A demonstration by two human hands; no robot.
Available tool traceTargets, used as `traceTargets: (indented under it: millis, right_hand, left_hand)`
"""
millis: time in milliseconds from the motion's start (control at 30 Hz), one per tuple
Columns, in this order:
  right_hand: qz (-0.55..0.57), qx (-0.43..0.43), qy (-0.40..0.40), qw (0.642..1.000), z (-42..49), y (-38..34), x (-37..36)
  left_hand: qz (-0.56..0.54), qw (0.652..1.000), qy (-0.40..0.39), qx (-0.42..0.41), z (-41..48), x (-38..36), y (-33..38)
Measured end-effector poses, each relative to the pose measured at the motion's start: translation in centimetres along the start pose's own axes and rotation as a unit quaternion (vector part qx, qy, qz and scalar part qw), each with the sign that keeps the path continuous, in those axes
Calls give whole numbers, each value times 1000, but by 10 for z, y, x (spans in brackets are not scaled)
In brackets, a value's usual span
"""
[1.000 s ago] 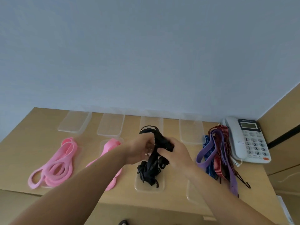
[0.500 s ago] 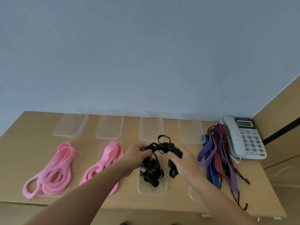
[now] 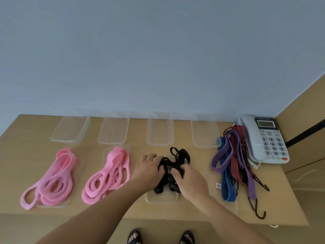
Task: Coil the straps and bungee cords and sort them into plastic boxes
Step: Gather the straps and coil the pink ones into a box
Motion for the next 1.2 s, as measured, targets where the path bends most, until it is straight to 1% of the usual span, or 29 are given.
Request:
traceTargets:
  millis: [67,133,200,267,300,433,500,567,633,700,767,833,900,1000,1067,1200]
  right_hand:
    - [28,5,31,999,1,3,1]
    - [30,35,37,998,1,4,-2]
    - [9,54,6,998,2,4,-10]
    - [-21,49,-37,998,5,4,-17]
    - [-29,44,-45,998,6,4,-18]
    - [-30,49,-27,998,10,3,-14]
    - [-43,60,-8,997,11,1,-10]
    - [-72,73,4,995,12,-2,-6]
    - [-105,77,-18,991,14,-7,-4]
    - [-164,72,-54,982,18,-18,0]
    - [-225,63,-61,970,19,-36,9]
    - [-248,63,-40,966,18,-60,20]
    - [-231,87,-22,969,15,-89,27]
    - [-197,126,-34,972,6,-138,21]
    - [-182,137,-39,973,-3,-171,10]
    - [-141,173,-44,974,-27,-238,-27]
  left_hand:
    - [-8,1000,8,-1,-3,0,-7]
    - [-29,999,-17,7,-6,-6,-14]
    - [-78,996,-41,20,-9,-13,-20]
    - [-129,990,-40,28,-11,-17,-22]
    - [-139,989,-40,31,-11,-18,-21]
    - [-178,981,-34,64,-15,-11,-19]
    - [-175,981,-19,82,-20,-3,-22]
    - [-138,986,-28,87,-25,3,-25]
    - [-123,987,-59,81,-32,10,-25]
    - [-116,987,-84,78,-38,22,-29]
    - [-98,989,-77,78,-43,45,-36]
    - [-100,991,-48,73,-50,73,-44]
    - [-106,992,-21,62,-60,99,-54]
    - [-142,989,19,47,-85,124,-77]
    - [-171,984,34,48,-108,134,-102]
    - [-191,977,64,64,-161,150,-165]
Point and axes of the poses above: each hand's wrist, its own z-axis towards the middle knuckle, its own x-axis out of the back of the hand, y = z × x, the point moved 4 cm from there along z, towards the middle knuckle, and after that the axes turned 7 degrees about -y, right-handed, at the moved point
